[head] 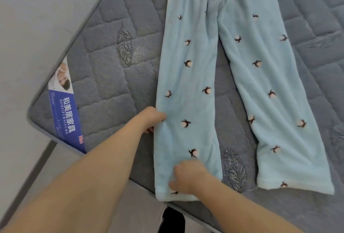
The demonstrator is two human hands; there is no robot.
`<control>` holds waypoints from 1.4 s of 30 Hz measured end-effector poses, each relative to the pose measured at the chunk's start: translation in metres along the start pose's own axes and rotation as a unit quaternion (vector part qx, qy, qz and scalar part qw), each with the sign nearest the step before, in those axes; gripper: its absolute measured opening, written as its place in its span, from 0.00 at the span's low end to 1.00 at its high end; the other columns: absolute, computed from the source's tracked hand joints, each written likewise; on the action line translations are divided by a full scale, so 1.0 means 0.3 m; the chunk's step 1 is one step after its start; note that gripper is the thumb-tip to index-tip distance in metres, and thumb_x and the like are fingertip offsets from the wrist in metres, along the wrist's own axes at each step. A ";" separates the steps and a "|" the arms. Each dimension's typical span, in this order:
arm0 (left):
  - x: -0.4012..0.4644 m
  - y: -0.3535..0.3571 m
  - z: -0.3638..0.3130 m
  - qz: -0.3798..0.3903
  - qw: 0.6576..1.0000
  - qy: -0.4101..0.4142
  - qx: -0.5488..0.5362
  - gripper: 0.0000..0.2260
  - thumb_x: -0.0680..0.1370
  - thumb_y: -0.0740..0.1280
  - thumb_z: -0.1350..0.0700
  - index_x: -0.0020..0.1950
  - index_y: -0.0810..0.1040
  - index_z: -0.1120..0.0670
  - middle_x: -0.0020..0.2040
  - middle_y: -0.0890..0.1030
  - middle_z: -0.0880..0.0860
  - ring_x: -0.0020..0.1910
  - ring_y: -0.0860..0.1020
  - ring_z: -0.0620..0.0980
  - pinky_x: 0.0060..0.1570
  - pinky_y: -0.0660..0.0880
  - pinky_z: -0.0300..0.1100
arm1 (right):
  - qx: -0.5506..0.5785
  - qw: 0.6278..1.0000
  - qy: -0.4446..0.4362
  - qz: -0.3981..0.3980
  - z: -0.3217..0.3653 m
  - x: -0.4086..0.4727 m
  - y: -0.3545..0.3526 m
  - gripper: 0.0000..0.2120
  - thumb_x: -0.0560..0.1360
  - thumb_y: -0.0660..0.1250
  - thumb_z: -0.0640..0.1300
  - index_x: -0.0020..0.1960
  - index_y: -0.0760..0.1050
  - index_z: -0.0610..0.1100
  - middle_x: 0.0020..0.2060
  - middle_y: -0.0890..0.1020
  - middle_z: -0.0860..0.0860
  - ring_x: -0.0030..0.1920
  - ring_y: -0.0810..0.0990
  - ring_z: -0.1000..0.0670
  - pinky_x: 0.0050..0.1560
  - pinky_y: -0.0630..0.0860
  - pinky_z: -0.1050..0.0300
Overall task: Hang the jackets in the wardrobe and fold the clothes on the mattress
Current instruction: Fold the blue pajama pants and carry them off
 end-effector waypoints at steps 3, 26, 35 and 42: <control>0.045 -0.072 -0.016 -0.031 0.991 0.027 -0.128 0.13 0.77 0.65 0.50 0.57 0.76 0.56 0.51 0.82 0.57 0.43 0.81 0.55 0.48 0.77 0.49 | 0.097 0.976 0.088 -0.175 0.022 0.052 -0.116 0.29 0.76 0.57 0.67 0.61 0.68 0.42 0.56 0.75 0.44 0.58 0.75 0.42 0.53 0.71 0.47; -0.106 0.696 -1.235 0.048 0.958 0.268 -0.086 0.06 0.80 0.56 0.58 0.48 0.71 0.57 0.39 0.79 0.57 0.32 0.78 0.51 0.33 0.72 0.40 | 0.677 0.676 0.264 -0.124 -1.185 -0.510 0.058 0.16 0.65 0.62 0.39 0.53 0.75 0.37 0.38 0.78 0.42 0.34 0.76 0.44 0.36 0.70 0.58; -0.077 0.630 -0.993 -0.345 0.925 0.129 0.089 0.25 0.75 0.64 0.48 0.71 0.64 0.50 0.72 0.63 0.54 0.70 0.61 0.58 0.68 0.58 0.55 | 0.365 0.816 0.365 -0.260 -1.316 -0.536 0.190 0.13 0.81 0.57 0.52 0.57 0.75 0.47 0.60 0.72 0.46 0.60 0.70 0.42 0.61 0.71 0.45; -0.022 0.680 -0.731 -0.207 0.922 -0.019 -0.328 0.40 0.68 0.79 0.47 0.71 0.59 0.52 0.66 0.69 0.55 0.60 0.74 0.60 0.60 0.75 0.58 | 0.552 0.705 0.311 -0.319 -1.266 -0.537 0.221 0.11 0.83 0.53 0.46 0.64 0.59 0.45 0.56 0.78 0.42 0.54 0.77 0.39 0.53 0.74 0.43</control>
Point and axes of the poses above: each hand's wrist, its own x-axis towards the middle knuckle, its own y-axis out of the palm, z = x × y, the point moved 7 cm from there along x, towards the middle knuckle
